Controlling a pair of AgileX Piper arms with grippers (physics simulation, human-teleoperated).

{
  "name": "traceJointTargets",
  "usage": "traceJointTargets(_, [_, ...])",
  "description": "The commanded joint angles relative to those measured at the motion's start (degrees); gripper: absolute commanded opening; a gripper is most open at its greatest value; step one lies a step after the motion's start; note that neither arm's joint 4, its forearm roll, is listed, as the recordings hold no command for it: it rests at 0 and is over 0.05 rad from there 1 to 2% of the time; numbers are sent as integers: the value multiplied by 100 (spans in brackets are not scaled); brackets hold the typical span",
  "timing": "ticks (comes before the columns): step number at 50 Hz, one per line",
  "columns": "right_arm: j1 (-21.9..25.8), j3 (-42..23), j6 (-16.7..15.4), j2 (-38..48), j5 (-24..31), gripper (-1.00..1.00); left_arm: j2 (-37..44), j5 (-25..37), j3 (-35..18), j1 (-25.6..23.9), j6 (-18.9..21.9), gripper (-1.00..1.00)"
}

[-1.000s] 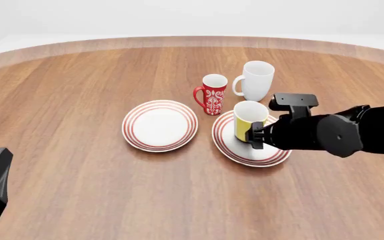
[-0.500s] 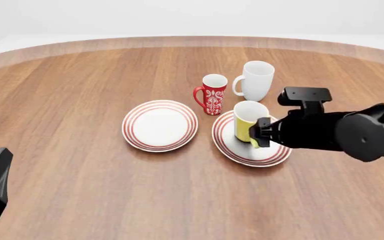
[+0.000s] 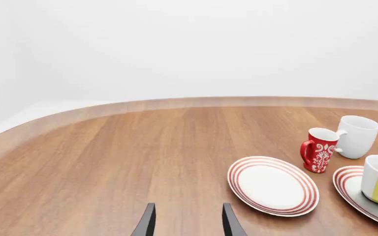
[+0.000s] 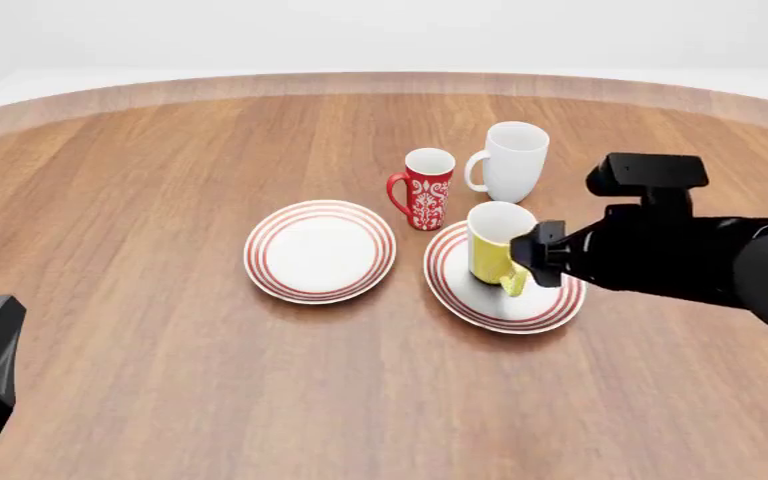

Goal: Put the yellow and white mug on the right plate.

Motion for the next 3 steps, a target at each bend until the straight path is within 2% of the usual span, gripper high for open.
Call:
traceJointTargets(1, [67, 21, -35, -403, 117, 100, 0, 0, 0, 0, 0, 100])
traceJointTargets(3, [85, -44, -41, -465, 212, 100, 0, 0, 0, 0, 0, 100])
